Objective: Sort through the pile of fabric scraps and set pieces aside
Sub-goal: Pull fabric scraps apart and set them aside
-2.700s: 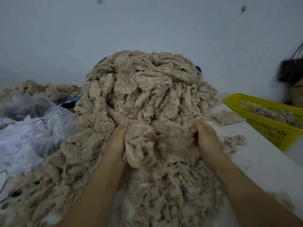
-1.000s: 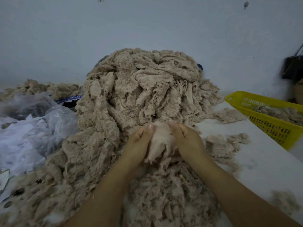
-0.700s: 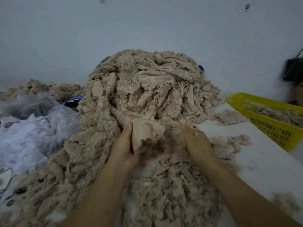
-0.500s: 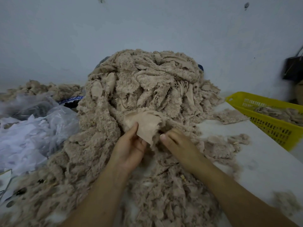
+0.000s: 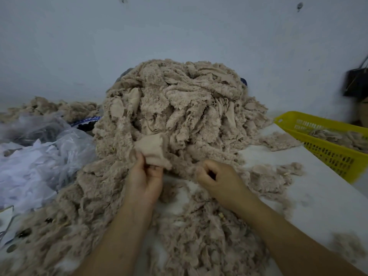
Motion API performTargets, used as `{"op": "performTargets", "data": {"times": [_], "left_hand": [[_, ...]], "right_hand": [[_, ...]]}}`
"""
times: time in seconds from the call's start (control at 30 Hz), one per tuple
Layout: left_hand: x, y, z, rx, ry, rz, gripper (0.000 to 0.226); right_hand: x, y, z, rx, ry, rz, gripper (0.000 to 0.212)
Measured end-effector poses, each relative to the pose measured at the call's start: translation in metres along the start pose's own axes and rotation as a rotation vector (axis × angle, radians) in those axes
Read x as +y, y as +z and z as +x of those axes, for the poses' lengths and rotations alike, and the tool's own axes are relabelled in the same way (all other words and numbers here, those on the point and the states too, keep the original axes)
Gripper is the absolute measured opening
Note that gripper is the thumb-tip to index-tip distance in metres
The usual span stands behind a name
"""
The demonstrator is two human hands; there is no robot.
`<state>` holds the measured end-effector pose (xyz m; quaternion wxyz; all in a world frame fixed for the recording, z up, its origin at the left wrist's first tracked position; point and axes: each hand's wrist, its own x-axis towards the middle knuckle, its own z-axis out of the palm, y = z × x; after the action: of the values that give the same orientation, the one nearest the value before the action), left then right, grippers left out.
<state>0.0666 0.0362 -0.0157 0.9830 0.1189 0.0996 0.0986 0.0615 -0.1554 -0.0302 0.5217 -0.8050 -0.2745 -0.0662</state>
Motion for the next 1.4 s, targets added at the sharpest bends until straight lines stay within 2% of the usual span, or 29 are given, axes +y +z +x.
{"op": "performTargets", "data": {"times": [0.07,0.13,0.23,0.33,0.4,0.47,0.5,0.57,0.6,0.63,0.67,0.73,0.77,0.8,0.83,0.9,0.93,1.0,1.07,1.1,1.13,1.2,1.3,1.4], "left_hand": [[0.006,-0.002,0.001,0.042,0.023,0.005,0.028],[0.006,-0.002,-0.001,0.0,0.029,0.092,0.031],[-0.007,0.0,-0.008,-0.107,-0.001,0.528,0.045],[-0.02,-0.002,-0.016,-0.259,0.058,0.842,0.045],[-0.024,-0.003,-0.022,-0.32,0.036,0.962,0.055],[-0.026,-0.006,-0.024,-0.331,0.01,1.071,0.082],[-0.027,-0.007,-0.023,-0.325,0.014,1.109,0.086],[-0.028,-0.007,-0.022,-0.349,0.038,1.145,0.068],[-0.028,-0.006,-0.022,-0.372,0.054,1.137,0.058],[-0.028,-0.005,-0.021,-0.391,0.073,1.123,0.053],[-0.028,-0.005,-0.021,-0.4,0.093,1.122,0.051],[-0.028,-0.007,-0.021,-0.42,0.107,1.173,0.047],[-0.028,-0.008,-0.023,-0.443,0.1,1.226,0.043],[-0.03,-0.009,-0.024,-0.476,0.084,1.296,0.04],[-0.031,-0.01,-0.026,-0.509,0.067,1.377,0.038],[-0.035,-0.013,-0.026,-0.561,0.062,1.572,0.031],[-0.036,-0.015,-0.025,-0.59,0.068,1.679,0.021],[-0.038,-0.018,-0.025,-0.668,0.055,1.87,0.011],[-0.039,-0.024,-0.023,-0.708,0.038,1.93,0.017],[-0.038,-0.025,-0.022,-0.707,0.04,1.929,0.019],[-0.038,-0.027,-0.02,-0.702,0.052,1.924,0.021],[-0.038,-0.029,-0.015,-0.67,0.113,1.935,0.029],[-0.037,-0.028,-0.012,-0.543,0.219,1.924,0.028],[-0.035,-0.023,-0.014,-0.42,0.284,1.88,0.027]], "right_hand": [[-0.004,-0.003,0.0,0.081,0.014,0.092,0.044],[-0.007,-0.006,-0.001,0.134,-0.017,0.098,0.049],[-0.008,-0.007,-0.002,0.178,-0.101,-0.019,0.052],[-0.007,-0.006,0.004,0.219,-0.093,-0.104,0.036],[-0.004,-0.005,0.006,0.136,-0.009,-0.063,0.037],[0.002,-0.003,0.006,0.015,0.024,-0.093,0.019],[0.006,-0.002,0.005,-0.032,0.021,-0.12,0.014],[0.01,0.0,0.005,-0.083,0.032,-0.121,0.013],[0.01,-0.001,0.006,-0.052,0.059,-0.058,0.012],[0.011,-0.004,0.008,0.055,0.093,0.079,0.011],[0.007,-0.009,0.01,0.212,0.136,0.286,0.018],[0.006,-0.031,0.017,0.544,0.169,0.784,0.046],[0.011,-0.041,0.019,0.655,0.175,0.922,0.056],[0.013,-0.047,0.019,0.701,0.215,0.935,0.06],[0.016,-0.048,0.018,0.69,0.287,0.807,0.056],[0.027,-0.039,0.016,0.579,0.397,0.318,0.03],[0.033,-0.035,0.016,0.511,0.394,0.069,0.023],[0.043,-0.027,0.016,0.304,0.372,-0.296,0.034],[0.045,-0.022,0.015,0.11,0.42,-0.6,0.046],[0.045,-0.02,0.015,0.056,0.421,-0.706,0.043],[0.044,-0.02,0.015,0.044,0.393,-0.734,0.035],[0.04,-0.019,0.014,0.133,0.299,-0.544,0.026],[0.03,-0.022,0.014,0.319,0.177,-0.139,0.03],[0.021,-0.019,0.013,0.338,0.122,-0.022,0.031]]}}
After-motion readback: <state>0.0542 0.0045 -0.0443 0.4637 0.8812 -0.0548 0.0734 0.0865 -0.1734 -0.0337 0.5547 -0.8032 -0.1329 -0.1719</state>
